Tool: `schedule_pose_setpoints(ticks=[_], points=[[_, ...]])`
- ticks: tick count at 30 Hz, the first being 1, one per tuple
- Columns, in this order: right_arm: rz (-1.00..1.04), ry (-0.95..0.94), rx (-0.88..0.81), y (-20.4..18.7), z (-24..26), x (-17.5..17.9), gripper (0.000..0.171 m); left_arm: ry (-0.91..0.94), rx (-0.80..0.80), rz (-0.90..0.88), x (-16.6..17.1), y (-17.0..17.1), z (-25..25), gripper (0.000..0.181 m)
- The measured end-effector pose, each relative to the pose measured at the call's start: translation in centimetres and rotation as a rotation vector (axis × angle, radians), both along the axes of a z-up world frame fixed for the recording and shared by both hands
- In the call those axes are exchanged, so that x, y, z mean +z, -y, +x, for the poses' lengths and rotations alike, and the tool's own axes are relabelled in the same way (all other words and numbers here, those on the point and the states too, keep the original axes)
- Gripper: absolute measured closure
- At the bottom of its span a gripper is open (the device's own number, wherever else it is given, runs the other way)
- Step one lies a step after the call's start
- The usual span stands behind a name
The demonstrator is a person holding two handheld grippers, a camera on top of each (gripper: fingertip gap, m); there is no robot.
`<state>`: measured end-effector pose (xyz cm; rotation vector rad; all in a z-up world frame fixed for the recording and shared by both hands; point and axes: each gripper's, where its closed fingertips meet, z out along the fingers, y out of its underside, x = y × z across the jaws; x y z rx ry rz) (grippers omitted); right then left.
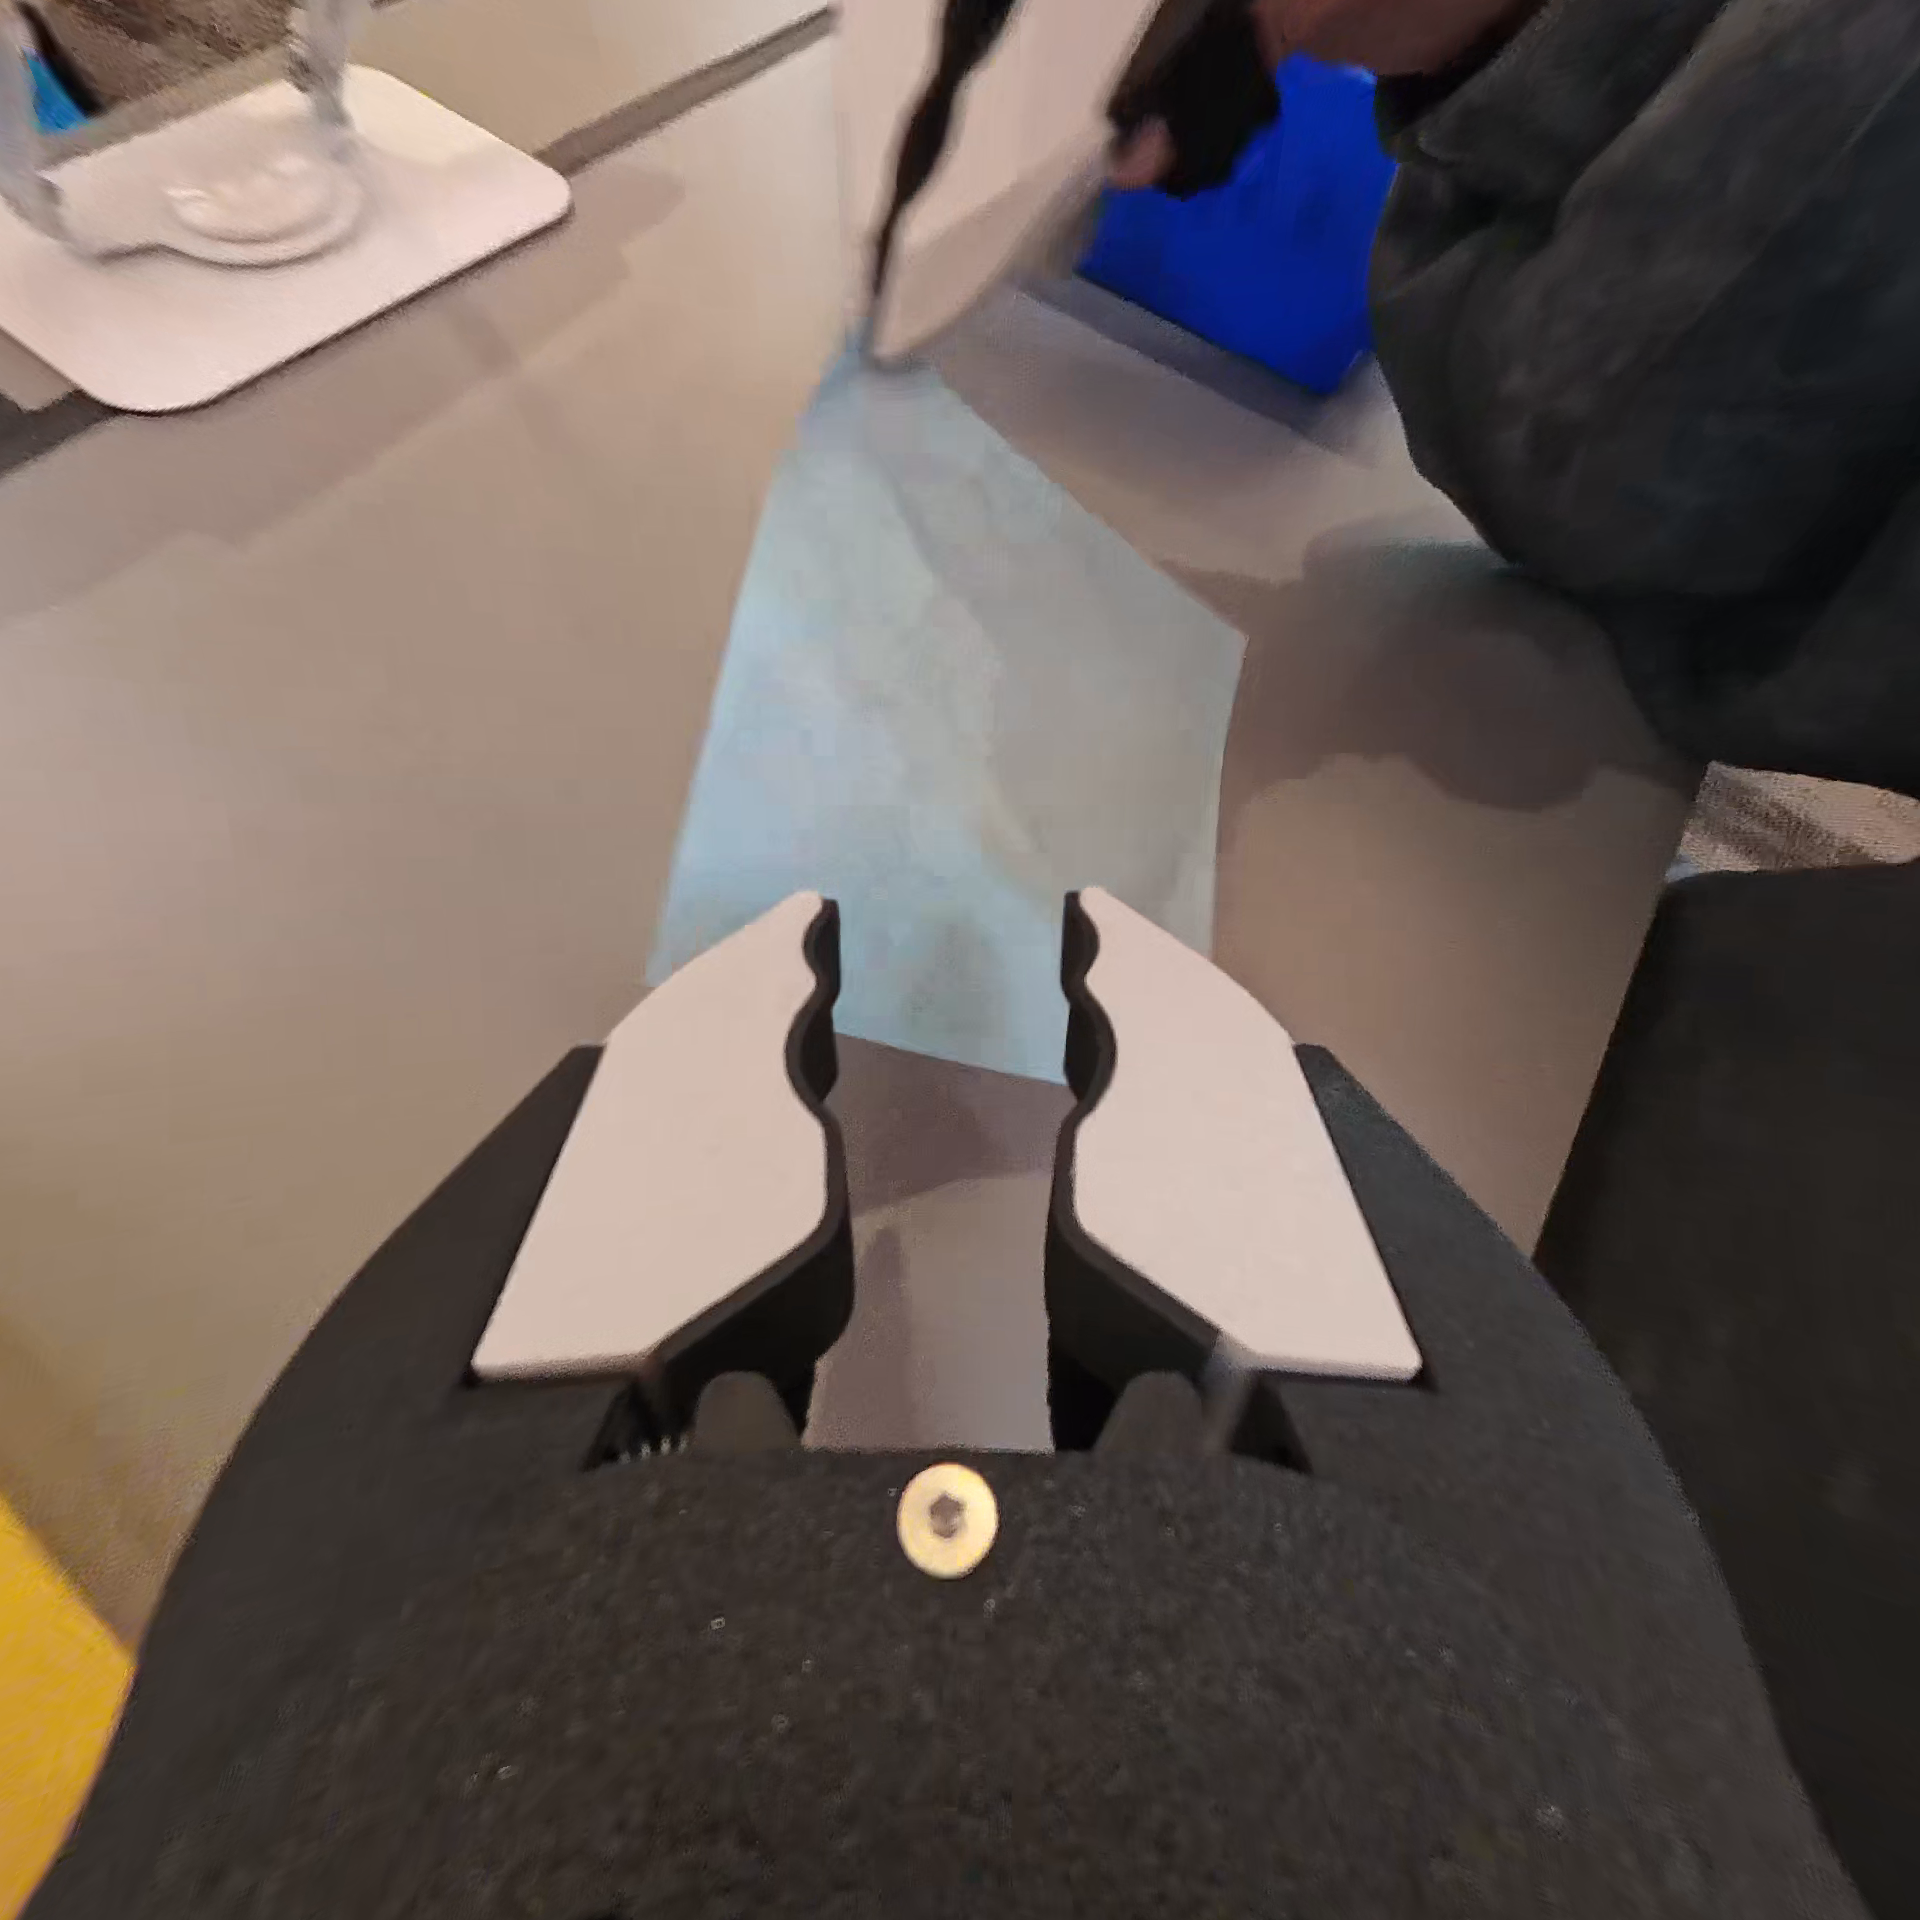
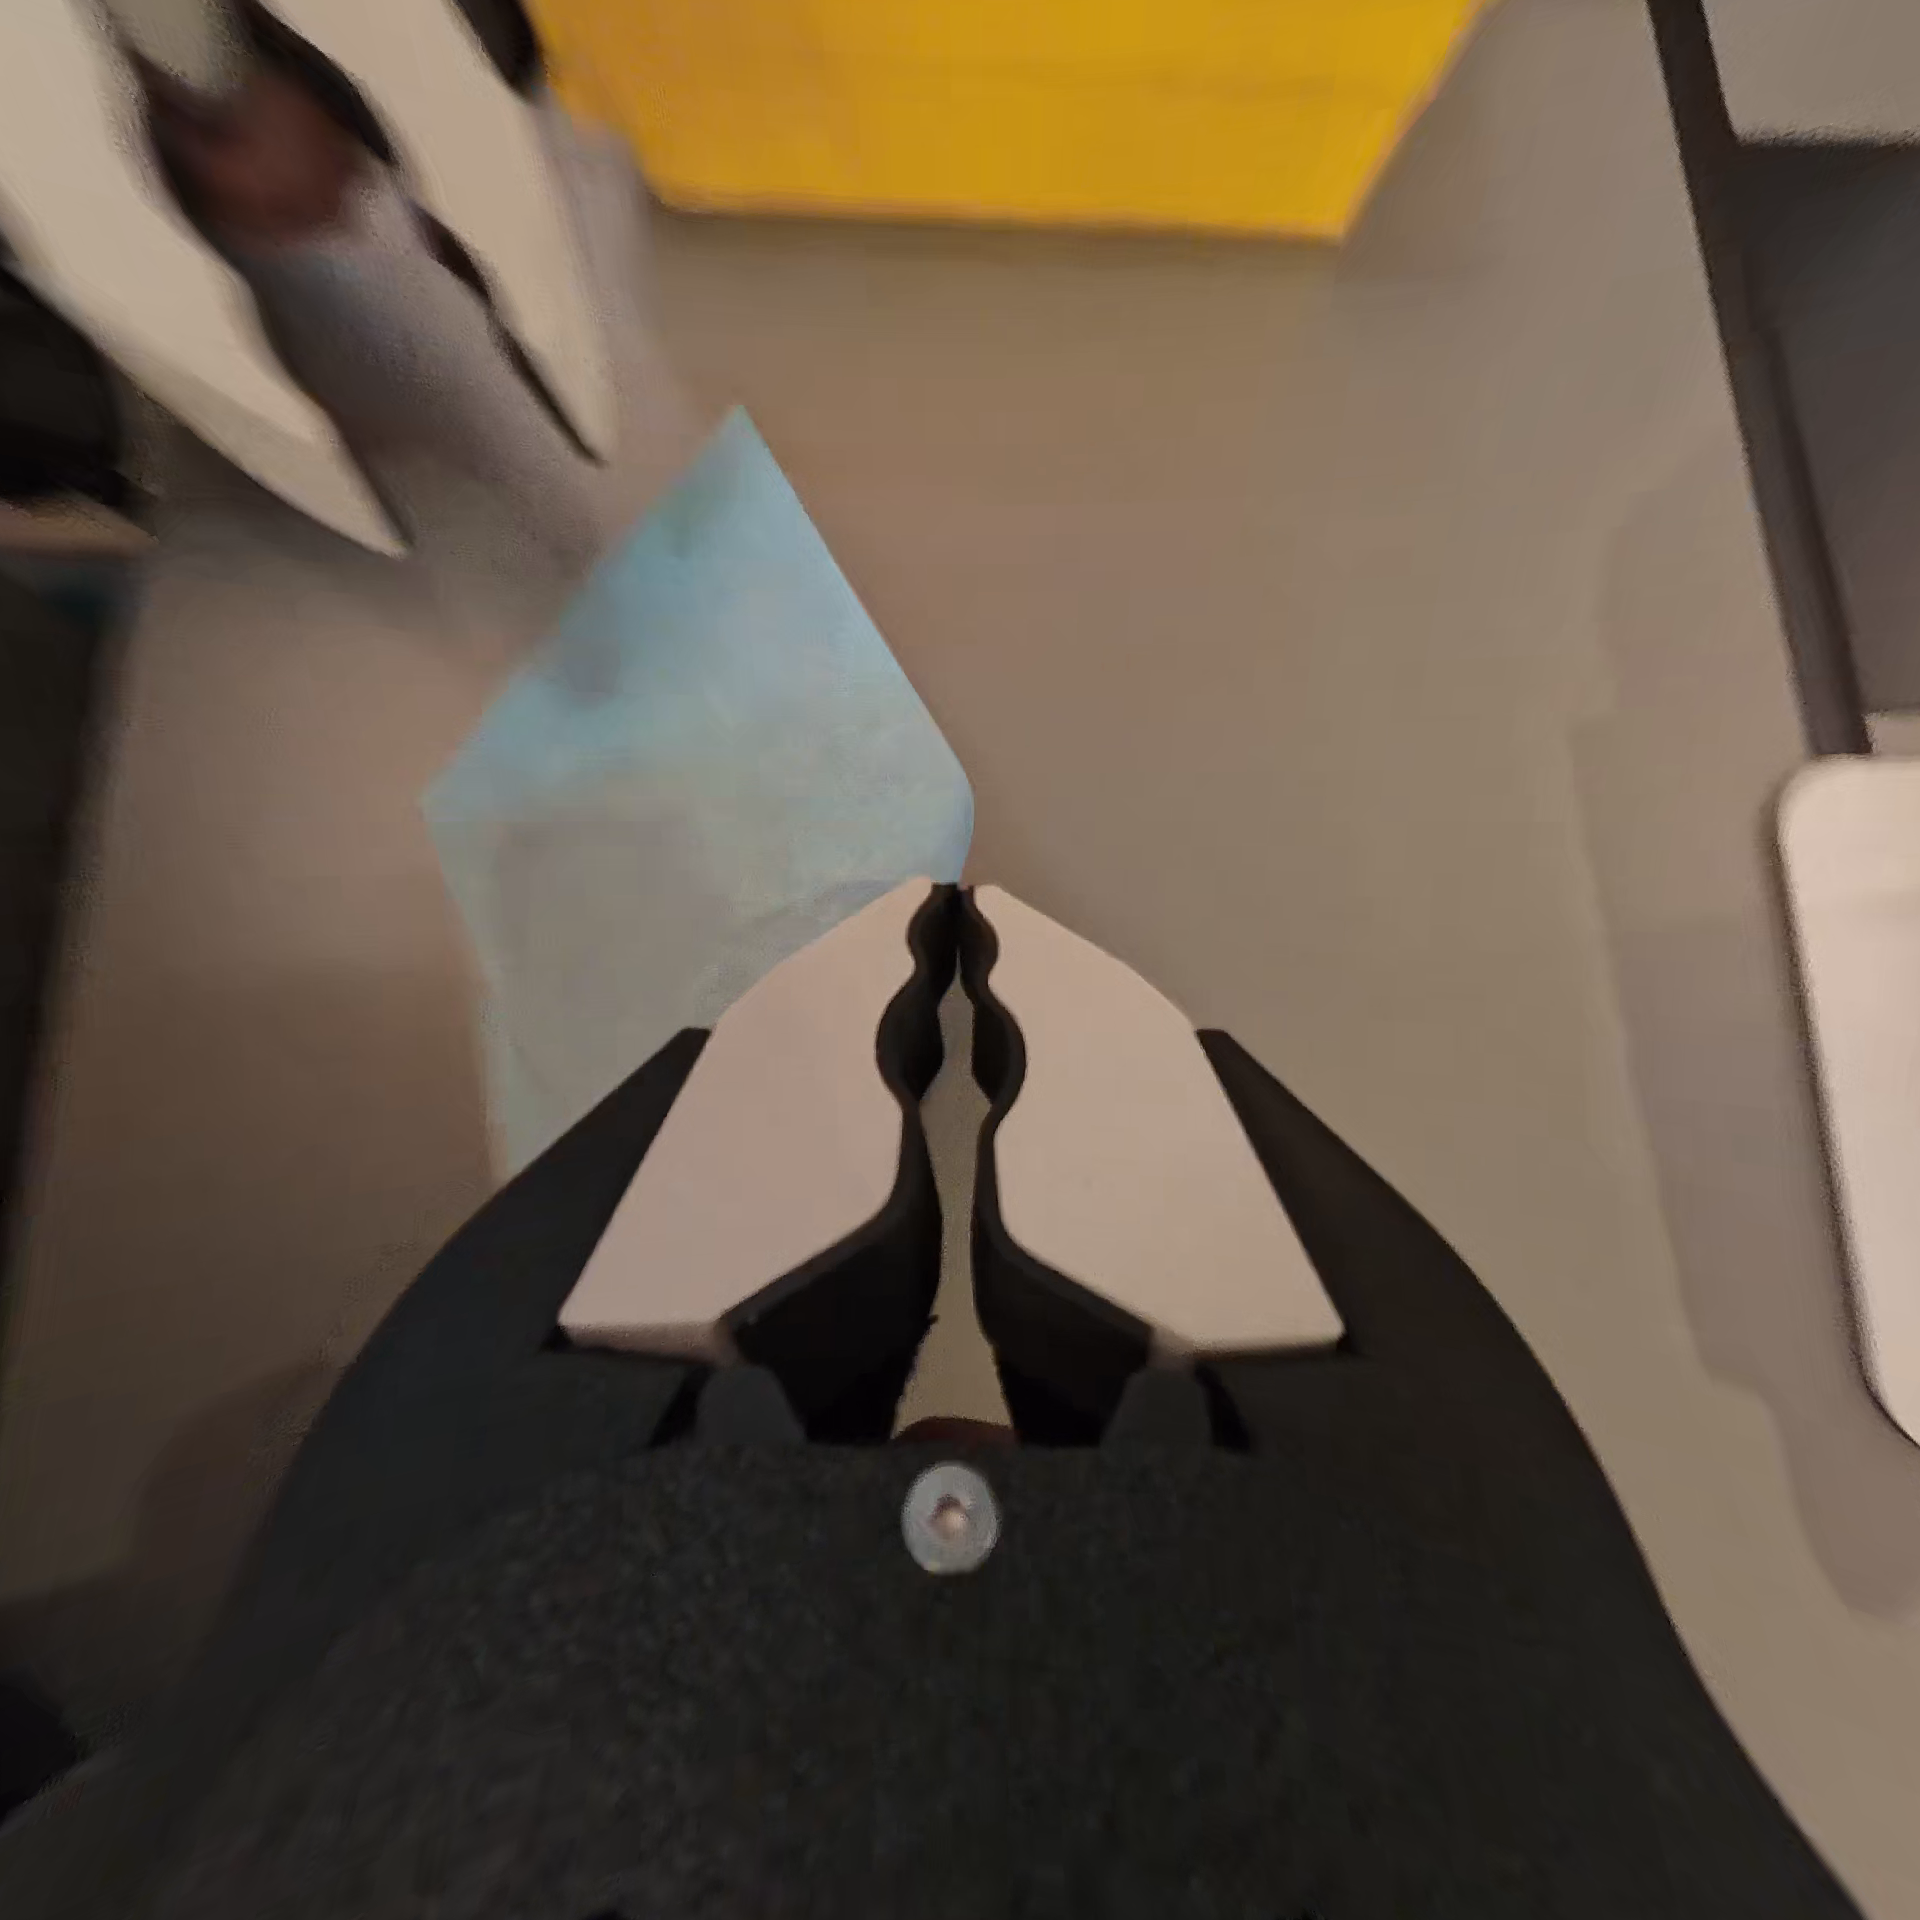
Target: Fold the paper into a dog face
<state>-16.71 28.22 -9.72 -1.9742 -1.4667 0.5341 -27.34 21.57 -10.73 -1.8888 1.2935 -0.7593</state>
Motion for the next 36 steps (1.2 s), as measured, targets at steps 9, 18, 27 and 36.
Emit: schedule_pose_setpoints(ticks=[9,18,27,36], points=[[0.05,0.203,0.019,-2.3,2.1,-6.2,0.171,-0.205,-0.038,-0.01,-7.1,-3.0,3.0,0.149],[0.062,0.212,-0.051,-2.2,2.6,-6.5,0.171,-0.231,-0.029,0.003,-8.4,-3.2,4.2,0.154],[0.06,0.213,-0.071,-2.3,3.2,-7.5,0.171,-0.254,0.008,-0.006,-10.3,-1.8,4.9,0.134],[0.108,0.145,0.103,5.4,-1.8,-6.5,0.171,-0.254,0.04,-0.008,-10.3,-1.9,5.2,0.142]])
